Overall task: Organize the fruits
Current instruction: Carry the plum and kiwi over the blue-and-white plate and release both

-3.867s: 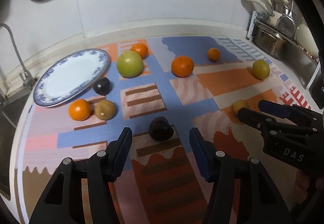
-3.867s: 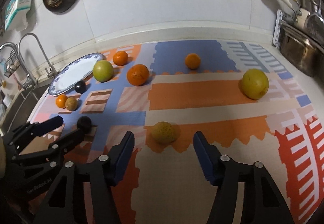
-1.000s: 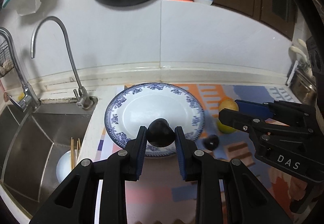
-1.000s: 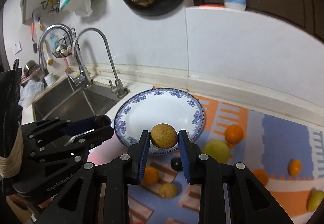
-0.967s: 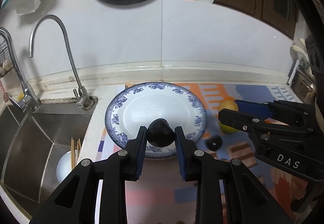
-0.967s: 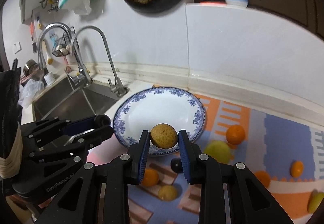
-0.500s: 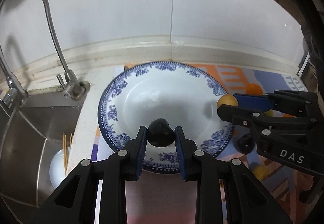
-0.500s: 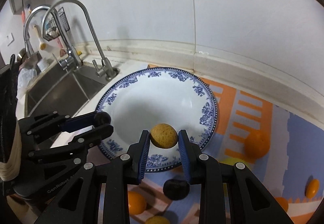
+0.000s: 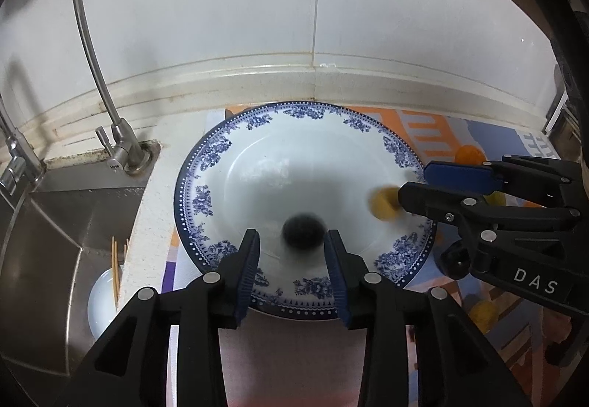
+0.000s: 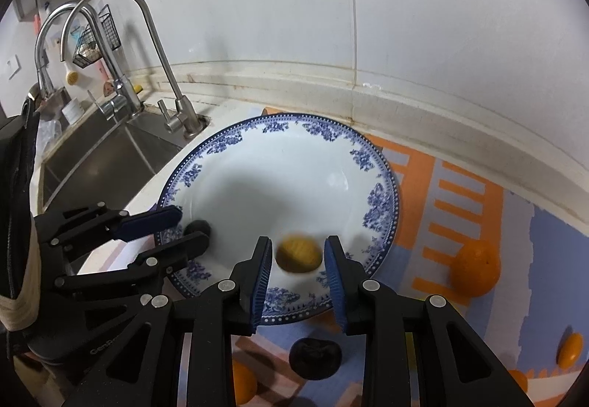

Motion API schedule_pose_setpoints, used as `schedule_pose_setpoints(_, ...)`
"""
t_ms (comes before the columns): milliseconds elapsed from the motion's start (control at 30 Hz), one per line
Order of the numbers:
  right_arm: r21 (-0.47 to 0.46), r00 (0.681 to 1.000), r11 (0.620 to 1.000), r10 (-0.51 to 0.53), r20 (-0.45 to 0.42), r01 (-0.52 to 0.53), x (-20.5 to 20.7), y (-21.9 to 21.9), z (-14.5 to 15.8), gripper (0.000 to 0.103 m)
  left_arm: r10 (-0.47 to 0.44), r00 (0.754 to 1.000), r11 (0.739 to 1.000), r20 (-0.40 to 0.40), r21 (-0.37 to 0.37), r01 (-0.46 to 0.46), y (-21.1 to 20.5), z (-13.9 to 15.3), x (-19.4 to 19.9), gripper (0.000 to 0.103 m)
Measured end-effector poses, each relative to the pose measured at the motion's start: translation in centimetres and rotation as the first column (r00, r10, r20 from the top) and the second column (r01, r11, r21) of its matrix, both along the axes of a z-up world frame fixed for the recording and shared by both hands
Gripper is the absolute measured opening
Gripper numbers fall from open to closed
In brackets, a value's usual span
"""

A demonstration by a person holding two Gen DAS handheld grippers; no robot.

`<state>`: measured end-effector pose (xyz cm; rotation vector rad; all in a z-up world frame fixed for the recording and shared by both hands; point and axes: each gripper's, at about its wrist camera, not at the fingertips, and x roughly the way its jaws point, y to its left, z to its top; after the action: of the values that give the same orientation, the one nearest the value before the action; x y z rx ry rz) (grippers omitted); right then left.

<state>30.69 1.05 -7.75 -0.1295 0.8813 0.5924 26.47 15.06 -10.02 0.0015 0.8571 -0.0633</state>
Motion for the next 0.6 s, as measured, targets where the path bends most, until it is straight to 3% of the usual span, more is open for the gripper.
schedule_pose_setpoints(433, 0.024, 0.996, 0.999, -0.029, 0.088, 0.027, -3.6, -2.2, 3.5, 0.036, -0.012, 0.995, 1.000, 0.094, -0.011, 0.013, -1.1, 4.0, -4.0, 0.049)
schedule_pose_setpoints(533, 0.030, 0.991, 0.998, -0.052, 0.122, 0.049, -5.2, -3.1, 4.7, 0.045, -0.033, 0.992, 0.999, 0.122, -0.004, 0.034, -1.7, 5.1, -5.6, 0.053)
schedule_pose_setpoints(600, 0.030, 0.987, 0.998, -0.064, 0.149, 0.060, -6.3, -3.6, 5.5, 0.045, -0.047, 0.989, 0.999, 0.142, 0.006, 0.046, -2.1, 5.7, -6.5, 0.059)
